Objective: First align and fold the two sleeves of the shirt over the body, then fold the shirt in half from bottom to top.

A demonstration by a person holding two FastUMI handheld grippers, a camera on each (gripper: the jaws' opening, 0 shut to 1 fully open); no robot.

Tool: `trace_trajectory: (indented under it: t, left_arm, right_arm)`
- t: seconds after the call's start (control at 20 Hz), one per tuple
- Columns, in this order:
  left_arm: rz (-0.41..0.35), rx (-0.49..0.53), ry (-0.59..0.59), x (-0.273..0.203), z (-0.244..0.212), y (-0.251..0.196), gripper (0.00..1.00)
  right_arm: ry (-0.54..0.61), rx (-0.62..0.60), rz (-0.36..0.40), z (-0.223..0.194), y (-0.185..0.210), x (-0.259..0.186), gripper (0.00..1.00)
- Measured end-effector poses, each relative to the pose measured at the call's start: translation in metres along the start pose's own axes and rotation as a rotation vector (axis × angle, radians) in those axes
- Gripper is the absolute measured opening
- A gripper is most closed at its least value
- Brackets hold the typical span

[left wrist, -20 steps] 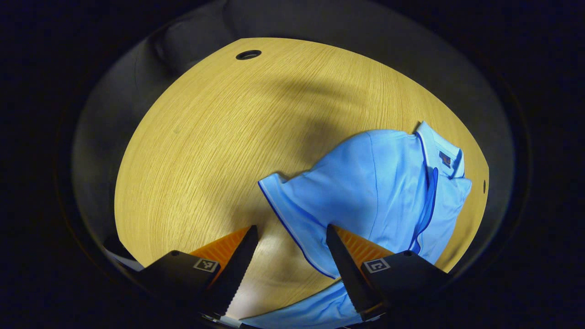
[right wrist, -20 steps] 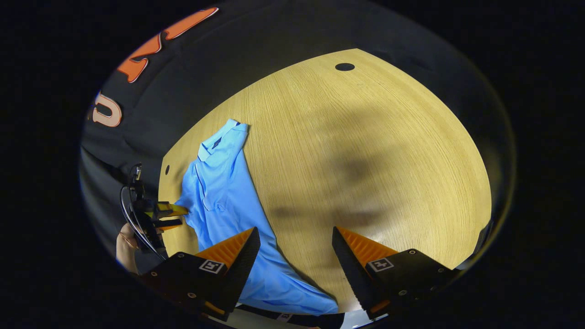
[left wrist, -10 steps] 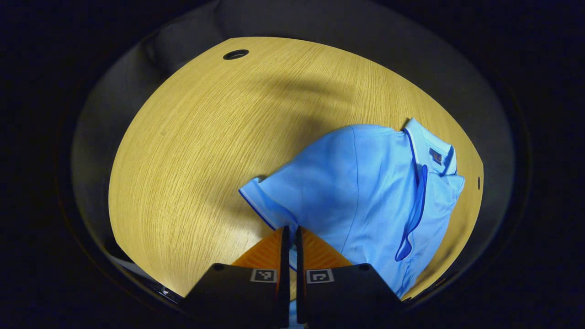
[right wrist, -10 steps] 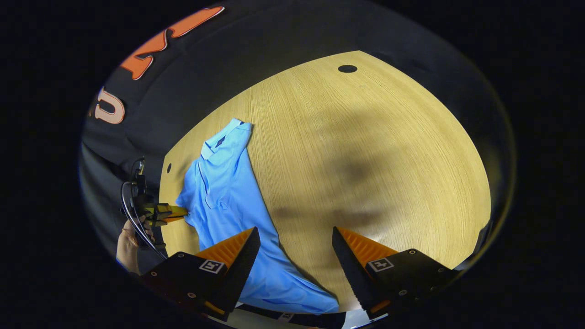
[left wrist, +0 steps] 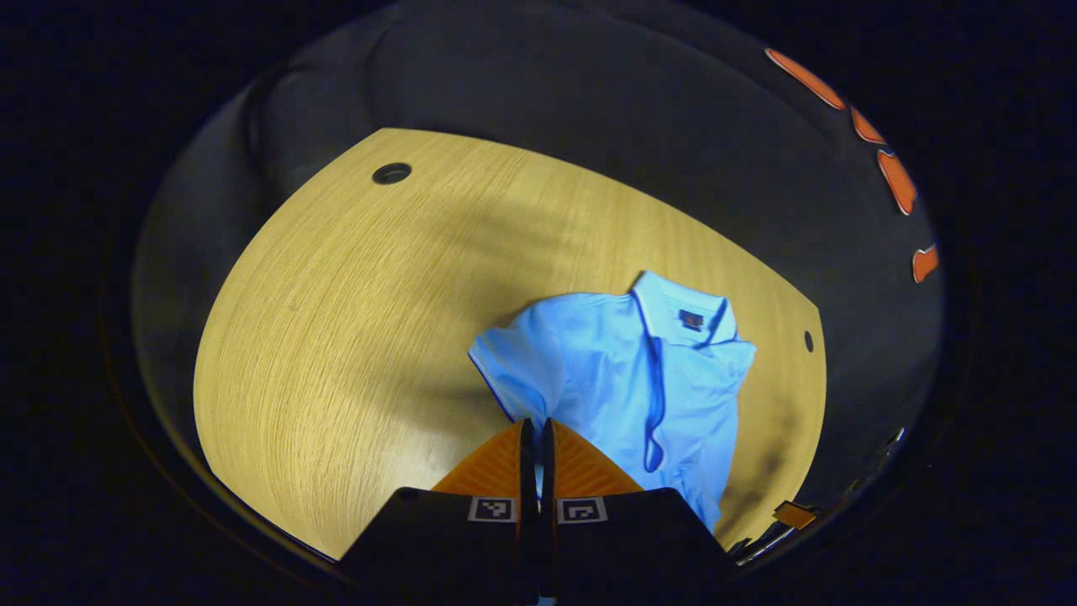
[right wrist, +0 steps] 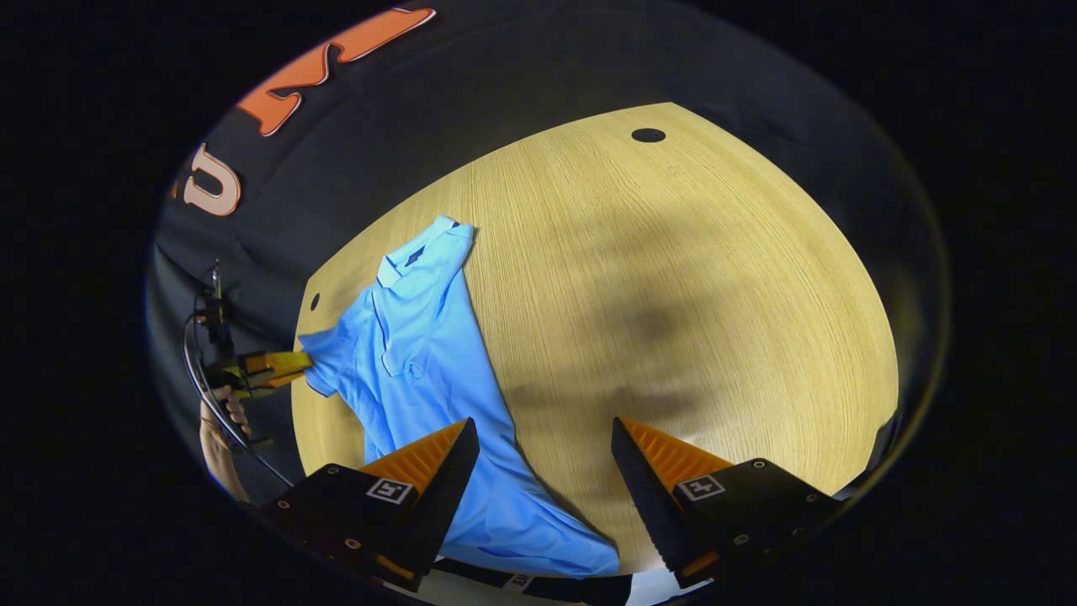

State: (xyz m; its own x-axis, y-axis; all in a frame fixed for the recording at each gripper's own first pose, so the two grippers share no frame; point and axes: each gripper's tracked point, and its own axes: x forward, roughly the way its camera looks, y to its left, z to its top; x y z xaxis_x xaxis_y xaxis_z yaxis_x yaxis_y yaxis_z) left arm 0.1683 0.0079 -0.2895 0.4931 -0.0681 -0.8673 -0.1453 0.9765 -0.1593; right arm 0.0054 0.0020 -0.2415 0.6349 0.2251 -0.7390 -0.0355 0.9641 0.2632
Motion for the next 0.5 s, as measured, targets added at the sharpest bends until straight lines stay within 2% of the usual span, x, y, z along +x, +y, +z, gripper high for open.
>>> trace_trajectory:
  t: [0.2,0.25,0.3,0.5]
  left_arm:
    - [-0.084,0.154,-0.017,-0.003,0.055,-0.079,0.04]
    - [-0.105,0.189,-0.018,-0.015,0.004,-0.082,0.04]
    - [-0.121,0.223,-0.013,-0.007,0.038,-0.102,0.04]
    - [-0.143,0.325,0.04,0.02,0.023,-0.156,0.05]
  right_arm:
    - [-0.004,-0.003,0.011,-0.001,0.0,-0.004,0.98]
    - [-0.005,0.004,0.012,-0.001,-0.001,-0.005,0.98]
    - [-0.005,0.011,0.017,-0.002,-0.002,-0.007,0.98]
    - [-0.004,0.031,-0.008,-0.008,-0.018,-0.013,0.98]
